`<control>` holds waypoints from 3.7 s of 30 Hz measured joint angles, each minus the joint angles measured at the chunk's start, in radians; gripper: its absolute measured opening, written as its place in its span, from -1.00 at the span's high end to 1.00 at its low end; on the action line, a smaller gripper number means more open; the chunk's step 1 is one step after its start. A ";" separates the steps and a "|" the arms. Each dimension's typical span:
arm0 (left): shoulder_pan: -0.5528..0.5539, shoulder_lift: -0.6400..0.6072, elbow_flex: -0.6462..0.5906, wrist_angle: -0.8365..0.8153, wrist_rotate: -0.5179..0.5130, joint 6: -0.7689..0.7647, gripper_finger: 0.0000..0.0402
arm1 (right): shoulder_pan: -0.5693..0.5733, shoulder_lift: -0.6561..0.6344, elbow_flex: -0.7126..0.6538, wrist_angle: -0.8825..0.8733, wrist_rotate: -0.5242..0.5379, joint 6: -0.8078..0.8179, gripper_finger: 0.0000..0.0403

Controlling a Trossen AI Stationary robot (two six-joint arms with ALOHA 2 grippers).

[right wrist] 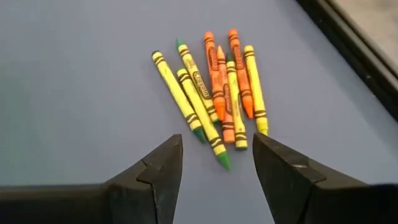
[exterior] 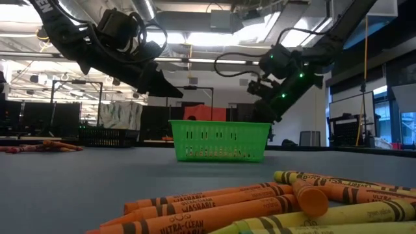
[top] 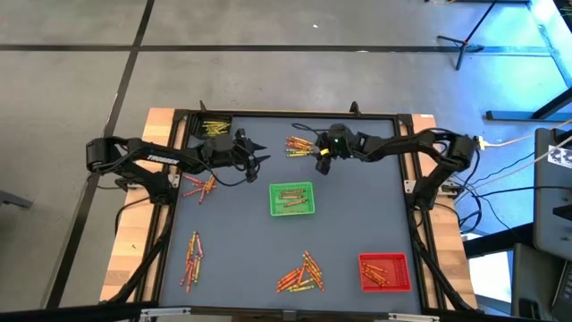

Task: Sort crayons
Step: Put the green crayon into the black bin

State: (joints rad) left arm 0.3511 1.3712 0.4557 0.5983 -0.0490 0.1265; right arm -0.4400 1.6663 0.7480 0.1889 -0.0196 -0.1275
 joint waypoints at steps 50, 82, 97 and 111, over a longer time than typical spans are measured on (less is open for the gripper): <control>0.000 0.000 0.001 0.023 -0.001 0.068 0.31 | 0.004 0.272 0.197 -0.015 -0.129 -0.216 0.92; -0.087 0.000 0.001 0.023 0.148 0.157 0.31 | 0.306 -0.014 0.189 -0.034 0.088 -0.270 0.95; -0.116 0.000 0.001 0.062 0.150 0.201 0.37 | 0.343 -0.013 0.189 0.042 0.080 -0.272 0.93; -0.124 0.000 0.001 0.069 0.143 0.200 0.95 | 0.343 -0.013 0.189 0.047 0.070 -0.270 0.93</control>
State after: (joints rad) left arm 0.2268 1.3708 0.4568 0.6674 0.0936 0.3268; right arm -0.0975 1.6535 0.9371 0.2357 0.0503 -0.3974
